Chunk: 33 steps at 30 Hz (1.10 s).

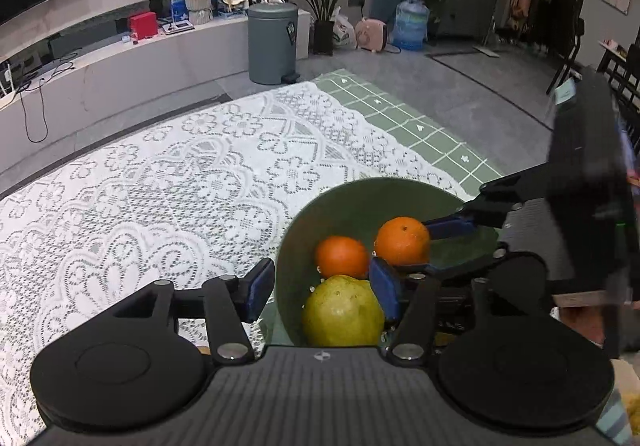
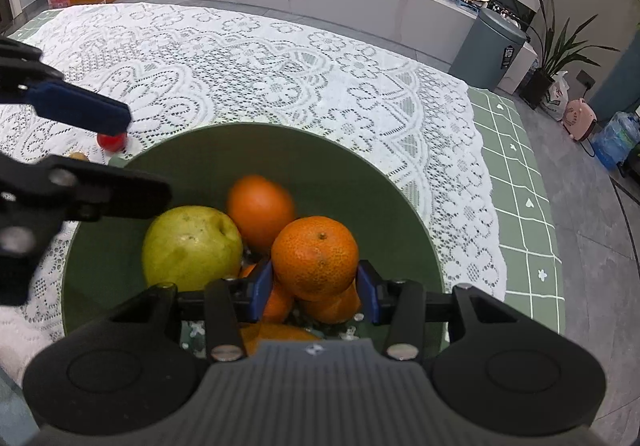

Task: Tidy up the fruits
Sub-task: 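Lower the oranges into the colander and open both tools, then move both open tools back to the tomatoes and kiwis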

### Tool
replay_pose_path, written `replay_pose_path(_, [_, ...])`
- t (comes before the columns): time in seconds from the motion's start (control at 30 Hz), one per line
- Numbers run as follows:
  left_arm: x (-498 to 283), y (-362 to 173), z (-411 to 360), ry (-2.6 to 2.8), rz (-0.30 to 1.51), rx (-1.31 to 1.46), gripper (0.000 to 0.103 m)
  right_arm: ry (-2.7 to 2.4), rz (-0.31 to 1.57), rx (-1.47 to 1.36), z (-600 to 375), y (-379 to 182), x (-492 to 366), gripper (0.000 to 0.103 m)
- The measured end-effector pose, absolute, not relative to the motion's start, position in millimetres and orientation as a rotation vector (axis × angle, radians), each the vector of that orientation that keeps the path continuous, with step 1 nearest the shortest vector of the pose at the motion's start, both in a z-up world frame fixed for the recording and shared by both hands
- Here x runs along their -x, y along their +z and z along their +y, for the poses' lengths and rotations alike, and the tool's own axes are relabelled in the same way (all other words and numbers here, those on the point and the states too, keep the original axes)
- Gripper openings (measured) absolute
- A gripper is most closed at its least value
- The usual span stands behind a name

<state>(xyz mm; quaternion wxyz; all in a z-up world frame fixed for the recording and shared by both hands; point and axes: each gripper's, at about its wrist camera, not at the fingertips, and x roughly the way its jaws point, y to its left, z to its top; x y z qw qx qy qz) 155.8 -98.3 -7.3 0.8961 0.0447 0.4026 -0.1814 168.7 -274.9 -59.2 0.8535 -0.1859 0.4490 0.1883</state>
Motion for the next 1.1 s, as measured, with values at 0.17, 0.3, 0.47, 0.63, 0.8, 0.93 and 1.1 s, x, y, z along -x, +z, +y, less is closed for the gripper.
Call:
replay_pose_path(0.17, [-151, -3, -85, -0.342, 0.829, -0.071, 0.067, 0.402, 0.953, 0.395, -269, -59, -172, 0.043])
replay_pose_path(0.3, [-145, -2, -75, -0.32, 0.828, -0.05, 0.067, 0.392, 0.958, 0.408, -267, -58, -171, 0.044])
replay_pose_path(0.47, [-135, 1, -61, -0.296, 0.817, -0.036, 0.067, 0.379, 0.936, 0.418, -266, -53, -163, 0.054])
replay_pose_path(0.63, [-125, 2, -50, -0.276, 0.809, -0.033, 0.067, 0.376, 0.909, 0.422, -262, -44, -155, 0.056])
replay_pose_path(0.8, [-115, 1, -40, -0.266, 0.808, -0.029, 0.067, 0.378, 0.878, 0.416, -257, -33, -142, 0.058])
replay_pose_path(0.93, [-106, 2, -34, -0.256, 0.801, -0.025, 0.067, 0.379, 0.845, 0.386, -254, -24, -128, 0.061])
replay_pose_path(1.1, [-94, 1, -25, -0.244, 0.787, -0.02, 0.067, 0.393, 0.807, 0.318, -247, -15, -104, 0.061])
